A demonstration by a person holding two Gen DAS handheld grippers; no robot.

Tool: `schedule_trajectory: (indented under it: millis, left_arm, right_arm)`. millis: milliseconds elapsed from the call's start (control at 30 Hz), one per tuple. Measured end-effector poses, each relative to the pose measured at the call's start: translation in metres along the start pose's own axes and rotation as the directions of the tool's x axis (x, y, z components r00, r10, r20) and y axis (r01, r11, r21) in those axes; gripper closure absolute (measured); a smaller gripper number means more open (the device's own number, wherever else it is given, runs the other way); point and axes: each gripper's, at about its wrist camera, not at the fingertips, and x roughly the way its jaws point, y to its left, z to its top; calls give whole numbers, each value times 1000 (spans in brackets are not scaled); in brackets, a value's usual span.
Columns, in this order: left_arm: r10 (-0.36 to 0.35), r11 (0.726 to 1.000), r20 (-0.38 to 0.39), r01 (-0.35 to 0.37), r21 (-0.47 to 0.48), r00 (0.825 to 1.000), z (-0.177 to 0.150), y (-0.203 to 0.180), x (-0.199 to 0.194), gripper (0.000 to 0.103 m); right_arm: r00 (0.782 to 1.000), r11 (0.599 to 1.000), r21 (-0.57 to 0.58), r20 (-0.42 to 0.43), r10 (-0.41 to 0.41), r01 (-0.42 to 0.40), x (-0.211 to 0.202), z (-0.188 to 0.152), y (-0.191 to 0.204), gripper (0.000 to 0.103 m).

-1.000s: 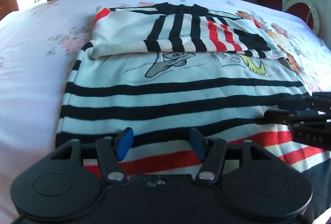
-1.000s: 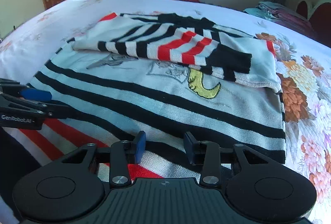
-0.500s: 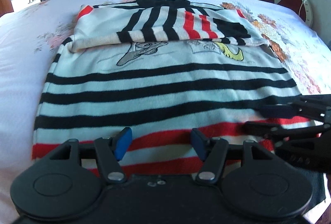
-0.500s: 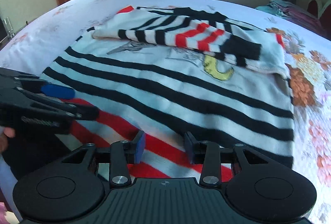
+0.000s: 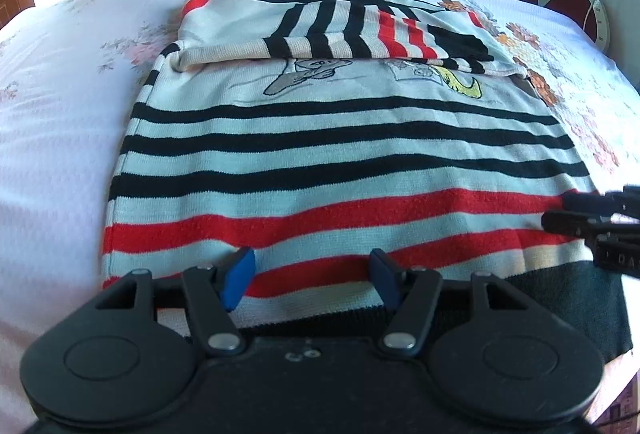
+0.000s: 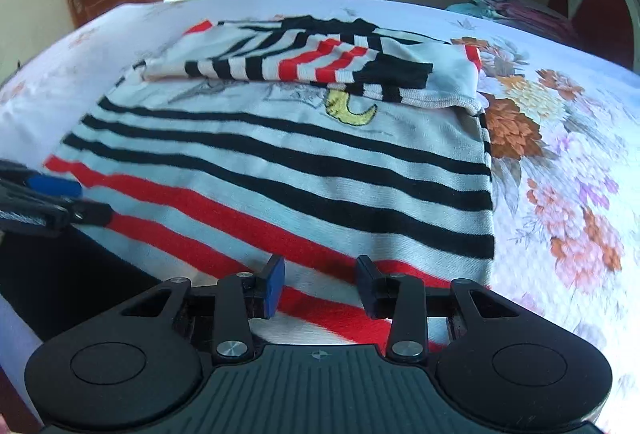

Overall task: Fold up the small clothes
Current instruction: 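Position both grippers at the black hem of the sweater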

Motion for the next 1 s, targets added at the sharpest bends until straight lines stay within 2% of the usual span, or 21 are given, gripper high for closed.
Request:
schedule_trajectory:
  millis: [233, 400, 467, 667, 900, 1000]
  left_arm:
    - [-52, 999, 41, 52, 5, 998, -13, 14, -21, 41]
    - [-51, 996, 24, 49, 70, 998, -37, 22, -22, 38]
    - [-56, 995, 37, 53, 87, 998, -43, 27, -27, 38]
    - [-67, 996, 40, 64, 53, 997, -54, 46, -42, 38]
    - [-65, 997, 48, 63, 36, 997, -55, 55, -53, 38]
    - [-37, 999, 70, 36, 21, 997, -55, 60, -59, 31]
  right_arm:
    - [1000, 998, 65, -2, -13, 13, -16, -13, 27, 63]
    - [997, 995, 57, -29, -75, 76, -15, -27, 41, 63]
    - [994, 993, 61, -27, -103, 104, -18, -33, 41, 63]
    - [981, 977, 96, -53, -187, 192, -31, -44, 34, 63]
    - [973, 954, 192, -41, -227, 230, -49, -45, 18, 63]
    - [964, 936, 230, -63, -260, 267, -52, -48, 8, 63]
